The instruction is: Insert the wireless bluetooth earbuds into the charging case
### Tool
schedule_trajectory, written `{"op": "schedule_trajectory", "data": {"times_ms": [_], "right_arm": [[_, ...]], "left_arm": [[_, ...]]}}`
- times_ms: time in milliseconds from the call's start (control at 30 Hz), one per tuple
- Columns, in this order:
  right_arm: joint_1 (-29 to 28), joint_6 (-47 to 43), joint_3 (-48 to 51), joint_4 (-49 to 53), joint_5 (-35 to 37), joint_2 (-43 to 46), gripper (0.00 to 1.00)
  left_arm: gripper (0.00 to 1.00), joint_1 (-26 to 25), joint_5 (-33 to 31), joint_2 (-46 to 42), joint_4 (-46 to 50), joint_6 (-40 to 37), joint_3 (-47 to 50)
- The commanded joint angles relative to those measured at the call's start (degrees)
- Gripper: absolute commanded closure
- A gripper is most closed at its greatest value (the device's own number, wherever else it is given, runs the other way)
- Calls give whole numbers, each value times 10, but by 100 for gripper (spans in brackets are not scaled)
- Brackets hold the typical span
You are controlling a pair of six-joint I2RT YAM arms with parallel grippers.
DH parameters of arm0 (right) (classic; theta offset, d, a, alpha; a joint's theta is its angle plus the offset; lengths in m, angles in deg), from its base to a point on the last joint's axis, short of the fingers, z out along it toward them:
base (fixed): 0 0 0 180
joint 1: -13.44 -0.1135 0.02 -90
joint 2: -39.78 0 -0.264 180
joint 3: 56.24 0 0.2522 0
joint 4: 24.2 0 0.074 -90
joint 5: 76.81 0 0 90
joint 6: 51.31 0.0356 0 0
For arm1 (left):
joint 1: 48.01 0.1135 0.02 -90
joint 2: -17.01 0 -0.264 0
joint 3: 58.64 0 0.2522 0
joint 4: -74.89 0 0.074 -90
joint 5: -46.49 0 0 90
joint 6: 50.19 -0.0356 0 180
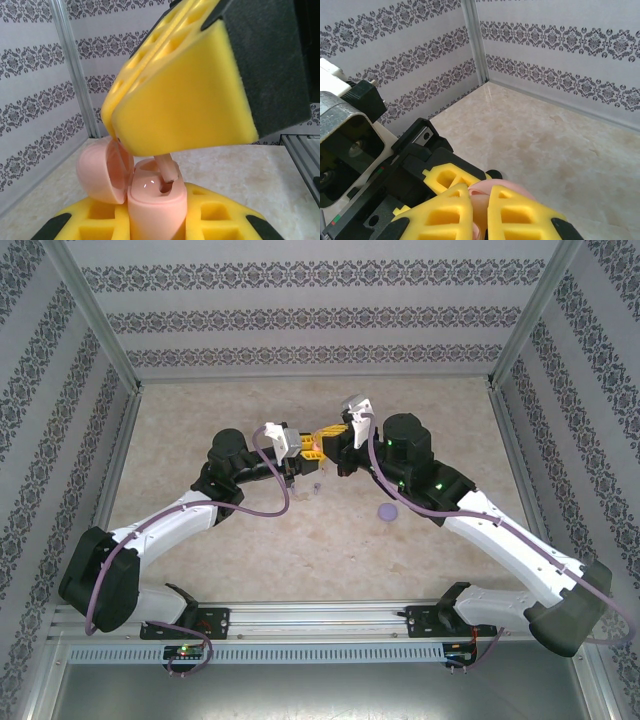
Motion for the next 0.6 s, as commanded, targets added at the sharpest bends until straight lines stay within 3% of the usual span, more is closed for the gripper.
{"op": "schedule_trajectory", "data": {"times_ms": [0,567], "right_arm": [[-15,-8,17,31,-2,-10,98],[-24,-52,17,90,-61,-15,100]], "left_arm": [[100,-12,28,-11,-50,-12,-25],[100,-12,-19,-33,-85,-10,-5]]}}
